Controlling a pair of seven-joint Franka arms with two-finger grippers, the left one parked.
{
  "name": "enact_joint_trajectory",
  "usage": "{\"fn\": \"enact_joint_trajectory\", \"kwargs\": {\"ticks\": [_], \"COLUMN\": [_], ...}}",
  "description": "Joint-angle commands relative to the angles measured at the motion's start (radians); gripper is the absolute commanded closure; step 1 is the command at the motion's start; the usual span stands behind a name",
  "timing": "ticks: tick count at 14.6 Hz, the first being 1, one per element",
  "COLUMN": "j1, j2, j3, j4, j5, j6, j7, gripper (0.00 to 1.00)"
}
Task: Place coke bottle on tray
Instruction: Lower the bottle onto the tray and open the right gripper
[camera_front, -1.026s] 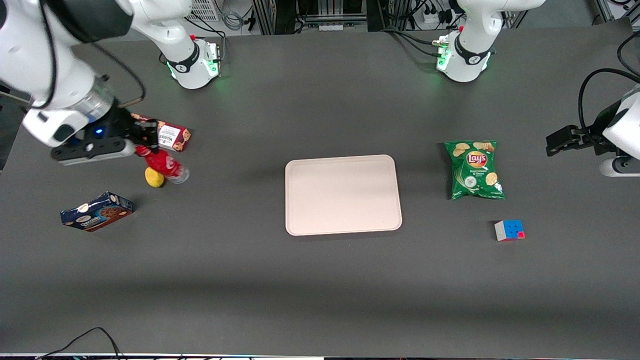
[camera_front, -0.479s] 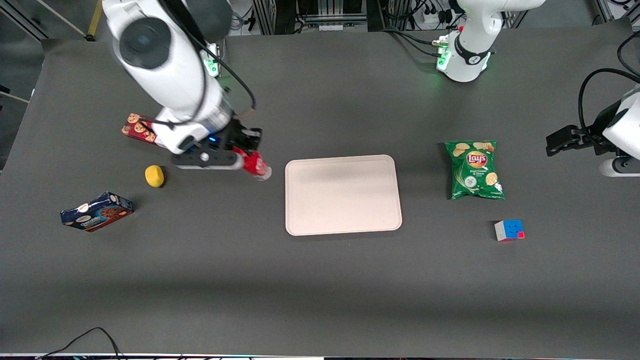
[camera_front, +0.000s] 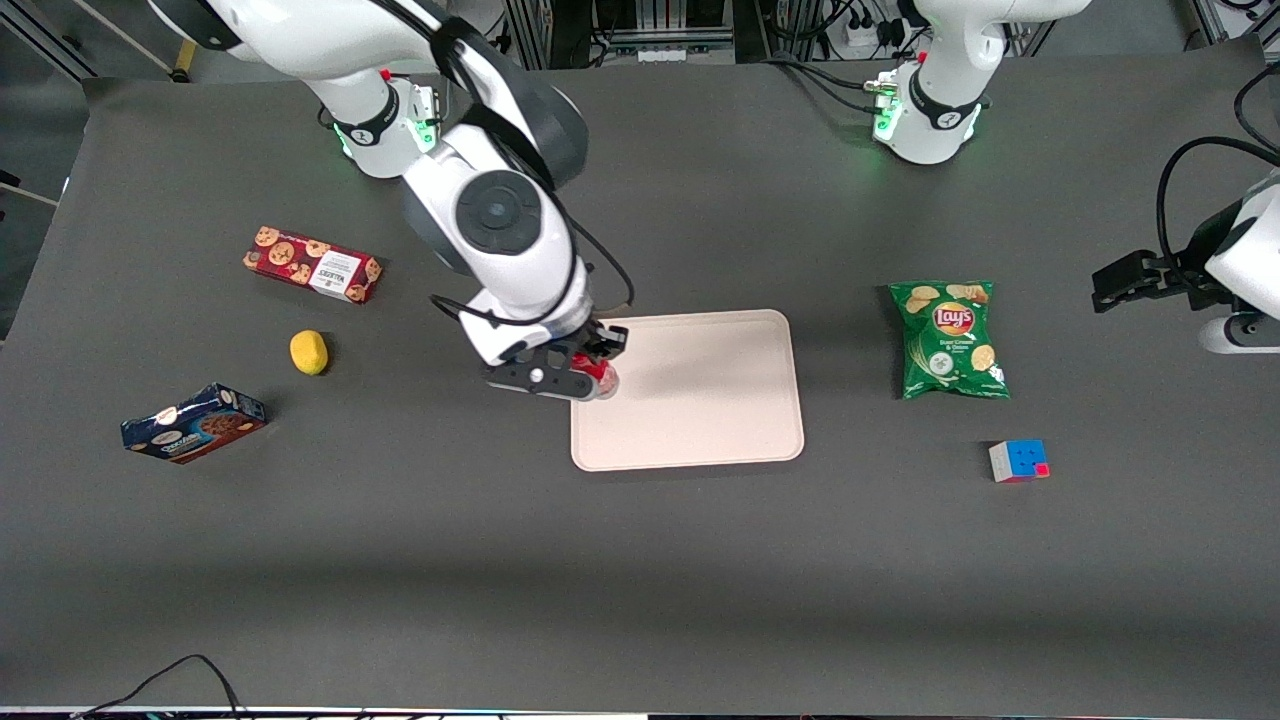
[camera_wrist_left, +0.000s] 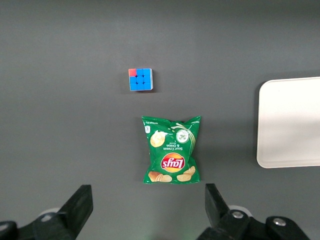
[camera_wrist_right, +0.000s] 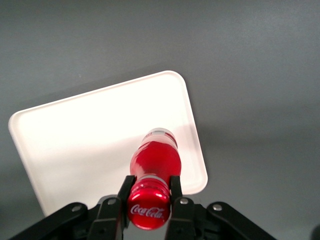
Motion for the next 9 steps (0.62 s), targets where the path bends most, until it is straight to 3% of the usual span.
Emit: {"fn": "enact_joint_trajectory", "kwargs": {"ticks": [1, 9], "j1": [0.006, 0.000], "j2": [0.056, 0.094], "j3": [0.027, 0.026], "j4": [-0.019, -0.088], "j5": [-0.100, -0.167], "j6": [0.074, 0.154], "j7": [0.079, 0.087], "gripper": [1.00, 1.00]}}
